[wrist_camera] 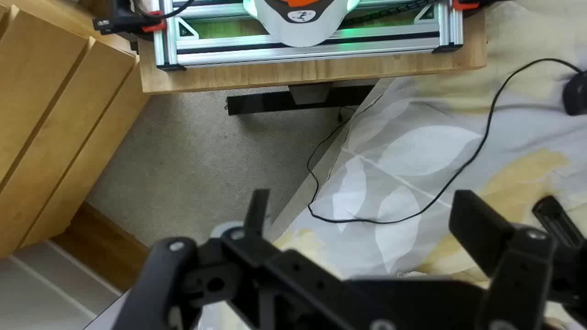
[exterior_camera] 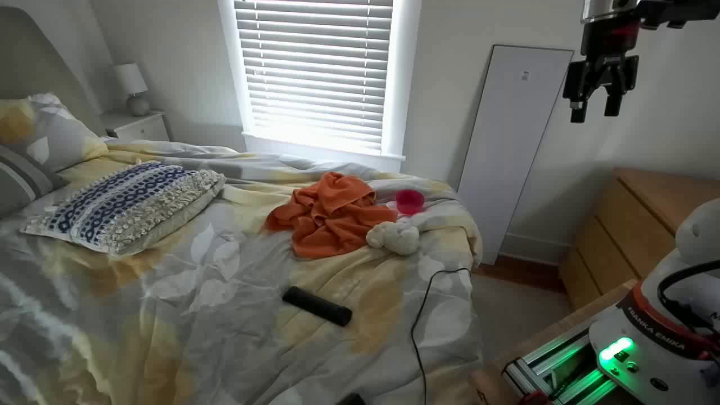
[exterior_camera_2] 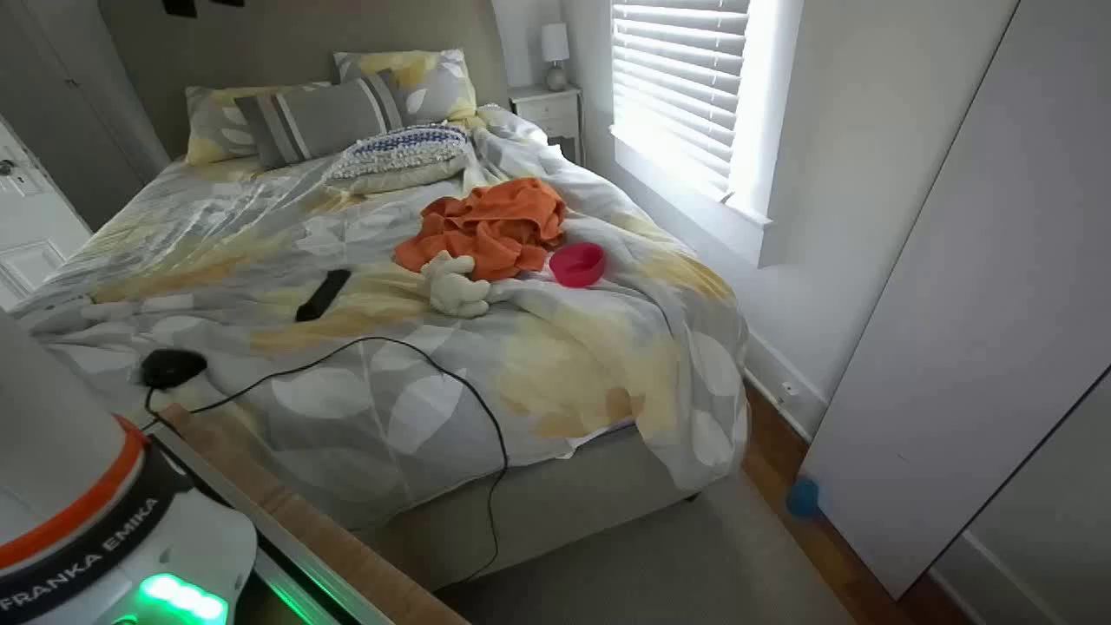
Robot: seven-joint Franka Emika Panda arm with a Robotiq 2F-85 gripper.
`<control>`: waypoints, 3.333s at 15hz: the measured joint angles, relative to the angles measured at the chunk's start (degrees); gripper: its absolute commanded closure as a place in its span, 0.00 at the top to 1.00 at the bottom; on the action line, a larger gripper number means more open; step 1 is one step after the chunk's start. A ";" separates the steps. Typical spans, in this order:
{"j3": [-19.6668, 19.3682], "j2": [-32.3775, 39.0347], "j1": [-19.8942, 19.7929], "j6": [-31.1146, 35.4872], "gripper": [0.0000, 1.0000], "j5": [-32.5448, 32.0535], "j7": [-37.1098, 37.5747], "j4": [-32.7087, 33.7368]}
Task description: Pick up the plush teddy bear and move it to the left on top of the bedside alarm clock radio on the bed
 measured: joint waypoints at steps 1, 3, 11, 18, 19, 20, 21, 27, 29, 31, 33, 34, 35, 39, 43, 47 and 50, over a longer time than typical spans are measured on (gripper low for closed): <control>0.00 0.00 0.00 0.00 1.00 0.00 0.00 0.00; 0.00 0.00 0.00 0.00 1.00 0.00 0.00 0.00; 0.00 0.00 0.00 0.00 1.00 0.00 0.00 0.00; 0.00 0.00 0.00 0.00 1.00 0.00 0.00 0.00; 0.00 0.00 0.00 0.00 1.00 0.00 0.00 0.00; 0.00 0.00 0.00 0.00 1.00 0.00 0.00 0.00; 0.00 0.00 0.00 0.00 1.00 0.00 0.00 0.00; 0.00 0.00 0.00 0.00 1.00 0.00 0.00 0.00; 0.00 0.00 0.00 0.00 1.00 0.00 0.00 0.00; 0.00 0.00 0.00 0.00 1.00 0.00 0.00 0.00; 0.00 0.00 0.00 0.00 1.00 0.00 0.00 0.00; 0.00 0.00 0.00 0.00 1.00 0.00 0.00 0.00; 0.00 0.00 0.00 0.00 1.00 0.00 0.00 0.00; 0.00 0.00 0.00 0.00 1.00 0.00 0.00 0.00; -0.01 0.00 0.00 0.00 1.00 0.00 0.00 0.00; 2.64 0.79 2.46 1.91 1.00 1.16 -0.17 0.63; 8.35 2.67 7.44 7.27 1.00 2.95 -0.31 1.64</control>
